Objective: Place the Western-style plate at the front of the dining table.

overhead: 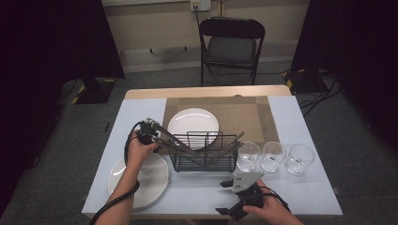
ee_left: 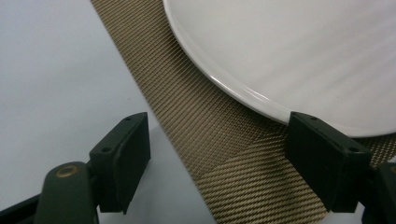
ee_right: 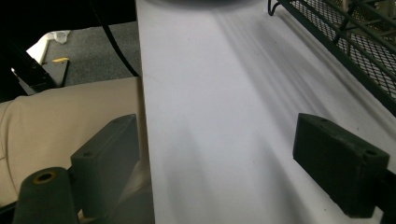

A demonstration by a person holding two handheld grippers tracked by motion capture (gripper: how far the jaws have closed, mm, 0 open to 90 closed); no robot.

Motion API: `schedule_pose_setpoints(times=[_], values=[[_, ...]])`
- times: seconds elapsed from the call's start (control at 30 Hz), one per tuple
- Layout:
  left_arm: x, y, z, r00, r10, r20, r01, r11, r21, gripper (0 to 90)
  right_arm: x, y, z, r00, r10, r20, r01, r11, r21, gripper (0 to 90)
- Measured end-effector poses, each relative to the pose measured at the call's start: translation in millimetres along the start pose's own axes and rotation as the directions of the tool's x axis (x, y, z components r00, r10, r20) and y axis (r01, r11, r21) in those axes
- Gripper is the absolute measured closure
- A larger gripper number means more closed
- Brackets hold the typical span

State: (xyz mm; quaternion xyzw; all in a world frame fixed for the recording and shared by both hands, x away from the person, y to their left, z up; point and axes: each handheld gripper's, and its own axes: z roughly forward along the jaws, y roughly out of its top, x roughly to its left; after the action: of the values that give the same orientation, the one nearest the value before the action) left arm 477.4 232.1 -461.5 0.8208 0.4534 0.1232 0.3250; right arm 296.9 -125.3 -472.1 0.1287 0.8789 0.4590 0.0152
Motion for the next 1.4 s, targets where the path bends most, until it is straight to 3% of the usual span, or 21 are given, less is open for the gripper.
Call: schedule_pose_setpoints(times=[0.53,0.8,0.97,1.23,1.4], values=[[-10.2,16.5,15.7,0.9992,0.031,0.027,-0.031,0.9995,-0.001,22.4,-1.1,-0.6,-2.2,1.0000,0.008,0.004,-0.008,1.0000,-0.004,13.7],[-6.0,17.8,8.8,1.0000,0.001,0.008,0.000,0.9995,-0.033,23.3,-2.0,-1.1,-4.7,0.9999,0.013,0.008,-0.013,0.9999,-0.011,13.7],[5.6,16.0,2.7,0.9984,-0.054,-0.016,0.053,0.9982,-0.026,23.1,-1.3,-1.0,-4.1,0.9999,0.012,0.006,-0.012,0.9999,-0.009,13.7],[-0.9,19.6,9.6,0.9992,-0.039,0.006,0.039,0.9989,-0.025,23.7,-1.8,-1.5,-2.8,1.0000,0.008,0.003,-0.008,0.9999,-0.008,13.7],[0.8,20.0,10.3,0.9989,-0.044,-0.014,0.044,0.9989,-0.016,24.2,-1.7,-2.3,-3.7,0.9999,0.015,0.000,-0.015,0.9998,-0.009,13.7]])
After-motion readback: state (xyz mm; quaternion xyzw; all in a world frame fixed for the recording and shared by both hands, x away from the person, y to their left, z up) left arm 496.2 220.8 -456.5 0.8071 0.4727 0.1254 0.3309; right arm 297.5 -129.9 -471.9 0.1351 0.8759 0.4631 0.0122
